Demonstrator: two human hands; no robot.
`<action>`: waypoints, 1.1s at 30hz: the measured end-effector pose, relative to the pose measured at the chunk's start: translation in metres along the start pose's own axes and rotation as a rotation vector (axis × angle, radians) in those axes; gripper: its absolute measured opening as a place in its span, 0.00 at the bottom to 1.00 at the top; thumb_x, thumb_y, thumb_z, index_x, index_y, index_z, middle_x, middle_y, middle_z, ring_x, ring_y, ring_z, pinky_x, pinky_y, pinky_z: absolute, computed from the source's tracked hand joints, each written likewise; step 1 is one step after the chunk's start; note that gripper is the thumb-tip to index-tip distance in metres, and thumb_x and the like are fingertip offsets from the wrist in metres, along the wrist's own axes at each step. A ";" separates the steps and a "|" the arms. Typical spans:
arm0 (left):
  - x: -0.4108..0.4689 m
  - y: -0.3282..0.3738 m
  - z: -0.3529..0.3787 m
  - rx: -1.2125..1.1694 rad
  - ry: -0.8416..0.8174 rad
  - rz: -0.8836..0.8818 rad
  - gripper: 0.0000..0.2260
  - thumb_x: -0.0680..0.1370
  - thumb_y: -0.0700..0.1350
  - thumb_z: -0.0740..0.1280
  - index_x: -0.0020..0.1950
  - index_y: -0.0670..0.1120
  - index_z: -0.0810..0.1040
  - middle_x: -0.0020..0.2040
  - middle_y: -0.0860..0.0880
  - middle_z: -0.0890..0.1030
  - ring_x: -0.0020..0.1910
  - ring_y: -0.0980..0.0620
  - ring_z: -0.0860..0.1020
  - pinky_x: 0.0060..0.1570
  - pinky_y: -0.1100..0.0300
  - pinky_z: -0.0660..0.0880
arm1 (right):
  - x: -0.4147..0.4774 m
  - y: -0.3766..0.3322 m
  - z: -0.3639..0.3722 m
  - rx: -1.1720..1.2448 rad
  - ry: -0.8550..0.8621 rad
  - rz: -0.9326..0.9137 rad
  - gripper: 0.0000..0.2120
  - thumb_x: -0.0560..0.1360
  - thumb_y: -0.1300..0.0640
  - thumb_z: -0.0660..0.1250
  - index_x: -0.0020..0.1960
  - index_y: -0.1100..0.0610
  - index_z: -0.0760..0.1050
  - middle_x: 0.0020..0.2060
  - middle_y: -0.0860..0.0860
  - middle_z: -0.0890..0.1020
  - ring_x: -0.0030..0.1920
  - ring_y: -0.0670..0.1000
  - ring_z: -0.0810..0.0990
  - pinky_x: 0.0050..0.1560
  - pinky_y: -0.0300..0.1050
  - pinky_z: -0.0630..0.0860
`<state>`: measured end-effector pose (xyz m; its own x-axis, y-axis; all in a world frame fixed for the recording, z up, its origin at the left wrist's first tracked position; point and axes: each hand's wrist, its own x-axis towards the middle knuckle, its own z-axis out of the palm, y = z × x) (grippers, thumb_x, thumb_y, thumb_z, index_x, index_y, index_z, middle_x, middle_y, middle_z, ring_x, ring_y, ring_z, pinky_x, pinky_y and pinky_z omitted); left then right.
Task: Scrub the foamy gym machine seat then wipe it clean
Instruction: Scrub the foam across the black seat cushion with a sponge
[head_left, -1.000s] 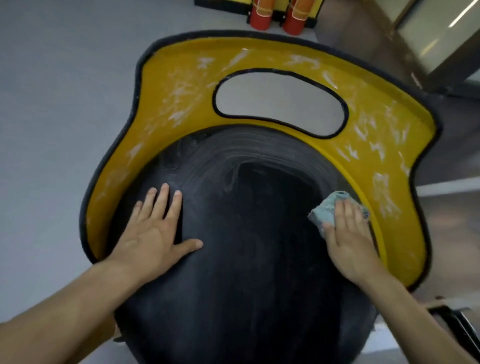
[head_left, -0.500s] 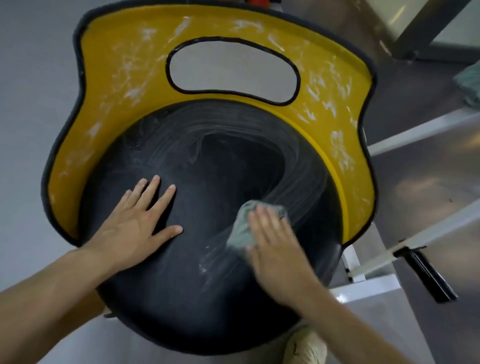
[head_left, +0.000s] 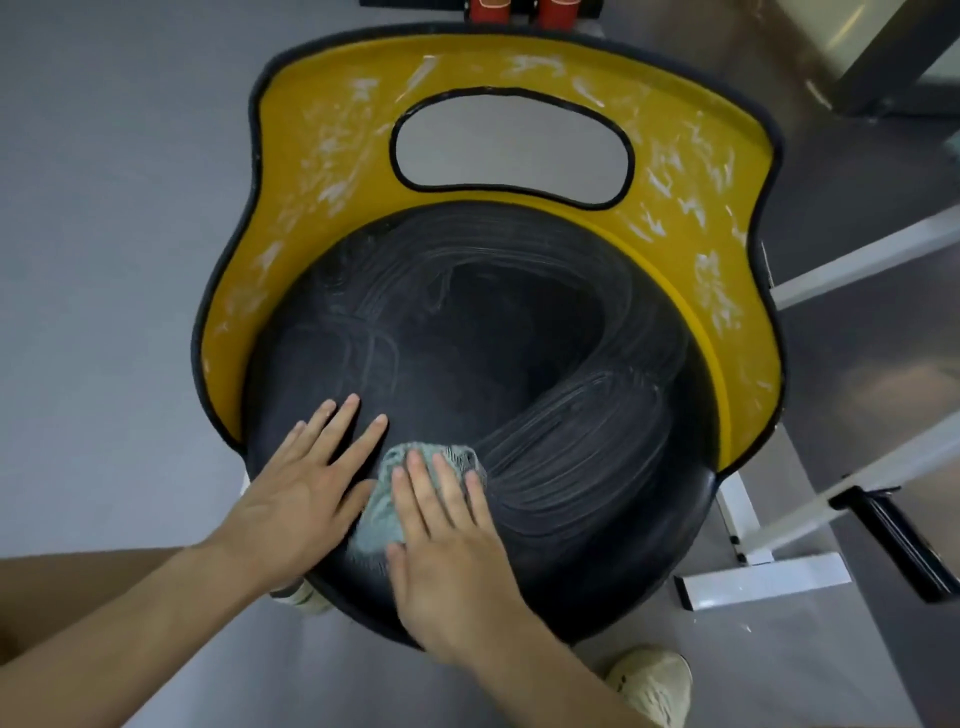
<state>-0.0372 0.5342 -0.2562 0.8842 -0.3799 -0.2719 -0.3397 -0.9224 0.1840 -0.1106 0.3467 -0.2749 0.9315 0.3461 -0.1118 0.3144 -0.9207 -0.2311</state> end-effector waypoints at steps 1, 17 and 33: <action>-0.001 -0.002 -0.001 0.005 -0.001 -0.006 0.32 0.78 0.66 0.36 0.82 0.58 0.43 0.83 0.50 0.42 0.81 0.51 0.39 0.77 0.55 0.40 | 0.017 0.006 -0.006 0.009 -0.018 0.006 0.33 0.82 0.46 0.50 0.83 0.58 0.50 0.82 0.53 0.51 0.82 0.55 0.48 0.80 0.61 0.48; -0.008 -0.013 -0.003 -0.057 -0.005 -0.132 0.36 0.78 0.67 0.42 0.82 0.51 0.48 0.83 0.49 0.48 0.81 0.49 0.43 0.78 0.53 0.48 | -0.002 0.024 -0.007 -0.088 -0.088 -0.034 0.35 0.77 0.44 0.58 0.79 0.60 0.62 0.79 0.56 0.63 0.78 0.59 0.63 0.71 0.61 0.59; 0.036 -0.003 -0.043 -0.038 -0.239 -0.209 0.43 0.83 0.63 0.57 0.78 0.48 0.26 0.76 0.46 0.23 0.77 0.45 0.28 0.80 0.47 0.39 | 0.330 0.053 -0.066 -0.069 -0.225 0.104 0.30 0.85 0.46 0.40 0.82 0.56 0.35 0.81 0.52 0.35 0.80 0.54 0.32 0.79 0.59 0.35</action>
<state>0.0090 0.5262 -0.2261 0.8318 -0.1925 -0.5206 -0.1426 -0.9806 0.1349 0.2254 0.4004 -0.2601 0.8976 0.2735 -0.3458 0.2381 -0.9608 -0.1419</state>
